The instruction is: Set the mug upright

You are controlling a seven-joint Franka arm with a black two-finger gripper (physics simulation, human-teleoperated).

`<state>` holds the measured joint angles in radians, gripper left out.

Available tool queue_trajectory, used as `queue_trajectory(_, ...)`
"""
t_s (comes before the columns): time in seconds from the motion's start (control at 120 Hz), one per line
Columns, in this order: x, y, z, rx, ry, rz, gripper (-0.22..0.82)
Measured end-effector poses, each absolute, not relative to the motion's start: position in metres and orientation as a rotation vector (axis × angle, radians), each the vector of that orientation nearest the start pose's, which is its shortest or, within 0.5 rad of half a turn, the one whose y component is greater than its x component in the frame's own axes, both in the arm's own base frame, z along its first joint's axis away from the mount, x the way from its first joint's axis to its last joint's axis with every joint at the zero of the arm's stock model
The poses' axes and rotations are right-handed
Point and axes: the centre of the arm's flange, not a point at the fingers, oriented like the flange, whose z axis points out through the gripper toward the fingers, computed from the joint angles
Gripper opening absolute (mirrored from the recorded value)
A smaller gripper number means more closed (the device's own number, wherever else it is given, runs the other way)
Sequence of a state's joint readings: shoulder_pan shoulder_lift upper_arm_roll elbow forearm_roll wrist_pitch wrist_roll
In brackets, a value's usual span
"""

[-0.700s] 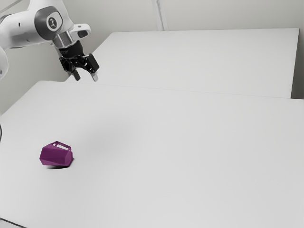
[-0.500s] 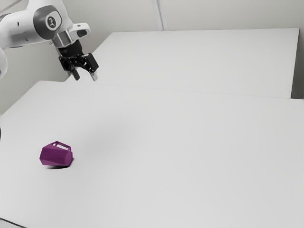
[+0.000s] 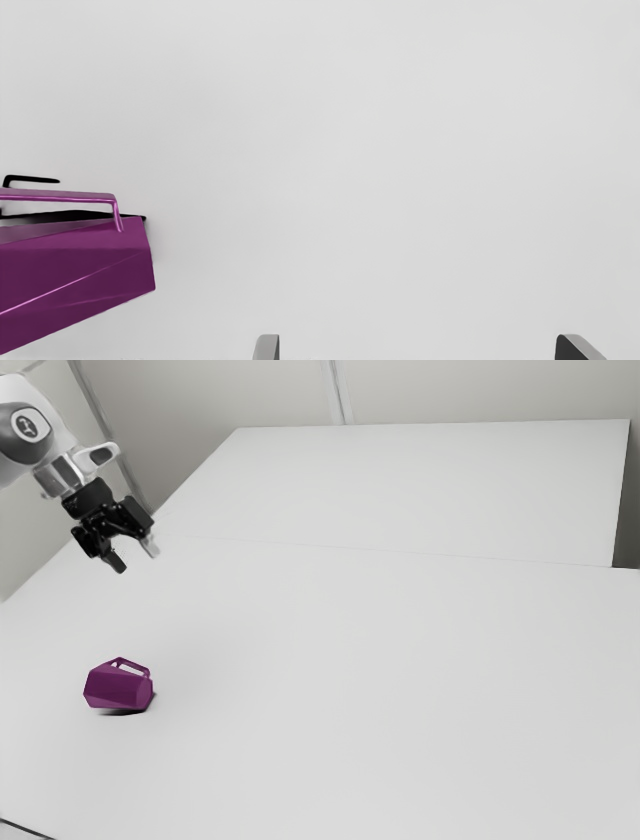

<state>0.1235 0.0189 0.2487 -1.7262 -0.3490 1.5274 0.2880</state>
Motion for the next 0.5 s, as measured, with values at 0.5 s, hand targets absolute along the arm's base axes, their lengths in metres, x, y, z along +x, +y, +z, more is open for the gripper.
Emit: queue_trajectory(0.5,0.435,0.355,0.398,-3.932,-0.684,0.128,0.60)
